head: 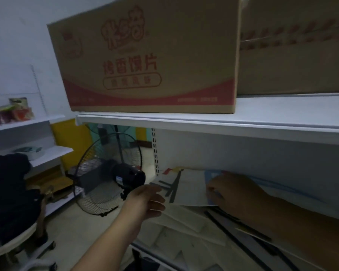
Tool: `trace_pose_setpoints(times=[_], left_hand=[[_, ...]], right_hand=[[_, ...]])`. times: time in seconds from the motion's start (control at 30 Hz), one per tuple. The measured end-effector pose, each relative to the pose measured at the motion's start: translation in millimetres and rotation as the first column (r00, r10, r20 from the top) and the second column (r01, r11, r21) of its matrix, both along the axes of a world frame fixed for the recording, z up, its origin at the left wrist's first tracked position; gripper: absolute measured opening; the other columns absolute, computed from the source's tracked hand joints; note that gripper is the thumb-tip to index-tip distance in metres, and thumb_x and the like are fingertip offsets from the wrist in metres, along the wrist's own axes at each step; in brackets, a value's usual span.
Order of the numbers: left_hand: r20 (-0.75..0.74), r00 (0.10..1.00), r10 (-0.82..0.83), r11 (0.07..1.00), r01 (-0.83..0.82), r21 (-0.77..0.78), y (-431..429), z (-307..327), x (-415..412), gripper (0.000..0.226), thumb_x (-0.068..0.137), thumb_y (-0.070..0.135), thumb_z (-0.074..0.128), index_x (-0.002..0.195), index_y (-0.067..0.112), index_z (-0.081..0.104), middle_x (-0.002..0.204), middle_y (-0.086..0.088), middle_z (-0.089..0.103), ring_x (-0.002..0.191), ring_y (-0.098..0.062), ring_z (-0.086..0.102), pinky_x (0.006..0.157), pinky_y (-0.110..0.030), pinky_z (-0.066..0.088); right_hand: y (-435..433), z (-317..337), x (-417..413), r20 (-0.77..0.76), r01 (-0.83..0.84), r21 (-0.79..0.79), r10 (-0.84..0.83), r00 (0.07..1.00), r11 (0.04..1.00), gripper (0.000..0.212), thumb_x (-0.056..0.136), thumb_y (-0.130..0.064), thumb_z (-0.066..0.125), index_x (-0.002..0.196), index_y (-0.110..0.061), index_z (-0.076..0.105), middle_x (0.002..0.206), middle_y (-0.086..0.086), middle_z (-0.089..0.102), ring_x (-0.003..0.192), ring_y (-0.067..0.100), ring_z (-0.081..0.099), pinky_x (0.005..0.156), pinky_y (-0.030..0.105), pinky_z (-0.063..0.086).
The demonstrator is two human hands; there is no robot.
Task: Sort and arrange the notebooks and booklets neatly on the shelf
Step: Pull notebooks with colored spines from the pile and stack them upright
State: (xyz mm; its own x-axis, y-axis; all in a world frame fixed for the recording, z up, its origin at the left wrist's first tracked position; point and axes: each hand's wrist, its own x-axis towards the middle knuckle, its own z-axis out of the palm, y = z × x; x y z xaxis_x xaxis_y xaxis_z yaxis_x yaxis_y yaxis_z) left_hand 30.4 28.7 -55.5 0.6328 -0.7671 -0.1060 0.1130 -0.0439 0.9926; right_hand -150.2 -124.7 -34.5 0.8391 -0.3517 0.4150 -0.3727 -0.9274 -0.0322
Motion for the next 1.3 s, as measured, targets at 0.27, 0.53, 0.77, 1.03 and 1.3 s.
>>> trace_pose_setpoints(times=[0.27, 0.53, 0.77, 1.03, 1.3], left_hand=[[-0.039, 0.946, -0.32, 0.946, 0.322, 0.035, -21, -14, 51, 0.022, 0.097, 0.015, 0.046, 0.098, 0.006, 0.066, 0.078, -0.009, 0.071, 0.068, -0.021, 0.068, 0.062, -0.029, 0.052], [-0.261, 0.847, -0.463, 0.877, 0.48, 0.004, -36, -10, 78, 0.041, 0.099, 0.033, 0.041, 0.09, 0.002, 0.067, 0.068, -0.009, 0.07, 0.049, -0.017, 0.062, 0.045, -0.02, 0.047], [-0.403, 0.722, -0.562, 0.804, 0.591, -0.061, -34, -15, 86, 0.012, 0.094, 0.016, 0.05, 0.101, 0.012, 0.06, 0.083, -0.009, 0.065, 0.068, -0.023, 0.062, 0.056, -0.028, 0.048], [-0.331, 0.806, -0.49, 0.869, 0.424, -0.255, -27, -31, 139, 0.048, 0.085, -0.007, 0.04, 0.118, 0.022, 0.059, 0.106, -0.011, 0.066, 0.098, -0.034, 0.058, 0.082, -0.048, 0.048], [-0.319, 0.807, -0.497, 0.865, 0.431, -0.257, -10, -33, 164, 0.059, 0.079, -0.01, 0.05, 0.124, 0.027, 0.057, 0.117, -0.017, 0.063, 0.106, -0.042, 0.058, 0.077, -0.048, 0.055]], right_hand=[[34, -12, 15, -0.266, 0.212, 0.112, -0.176, 0.948, 0.971, 0.059, 0.084, -0.071, 0.034, 0.124, -0.032, 0.053, 0.132, -0.018, 0.051, 0.115, 0.005, 0.051, 0.092, 0.02, 0.042], [63, -16, 27, 0.253, 0.417, -0.207, -0.363, 0.897, 0.885, 0.022, 0.076, -0.025, 0.06, 0.095, -0.018, 0.07, 0.082, 0.004, 0.073, 0.07, 0.024, 0.068, 0.053, 0.029, 0.055], [92, -47, 69, 0.039, 0.252, -0.246, -0.25, 0.967, 0.936, 0.042, 0.101, -0.038, 0.028, 0.109, -0.023, 0.067, 0.118, -0.001, 0.067, 0.101, 0.016, 0.065, 0.092, 0.043, 0.047], [84, -32, 71, -0.352, 0.602, 0.166, -0.524, 0.776, 0.781, 0.112, 0.053, -0.091, 0.008, 0.149, -0.034, 0.012, 0.157, -0.014, 0.001, 0.145, 0.004, -0.004, 0.119, 0.031, -0.006], [75, -28, 77, 0.016, 0.586, 0.351, -0.631, 0.776, 0.73, 0.037, 0.091, -0.037, 0.055, 0.127, -0.028, 0.057, 0.132, -0.014, 0.055, 0.121, 0.004, 0.049, 0.09, 0.01, 0.03]])
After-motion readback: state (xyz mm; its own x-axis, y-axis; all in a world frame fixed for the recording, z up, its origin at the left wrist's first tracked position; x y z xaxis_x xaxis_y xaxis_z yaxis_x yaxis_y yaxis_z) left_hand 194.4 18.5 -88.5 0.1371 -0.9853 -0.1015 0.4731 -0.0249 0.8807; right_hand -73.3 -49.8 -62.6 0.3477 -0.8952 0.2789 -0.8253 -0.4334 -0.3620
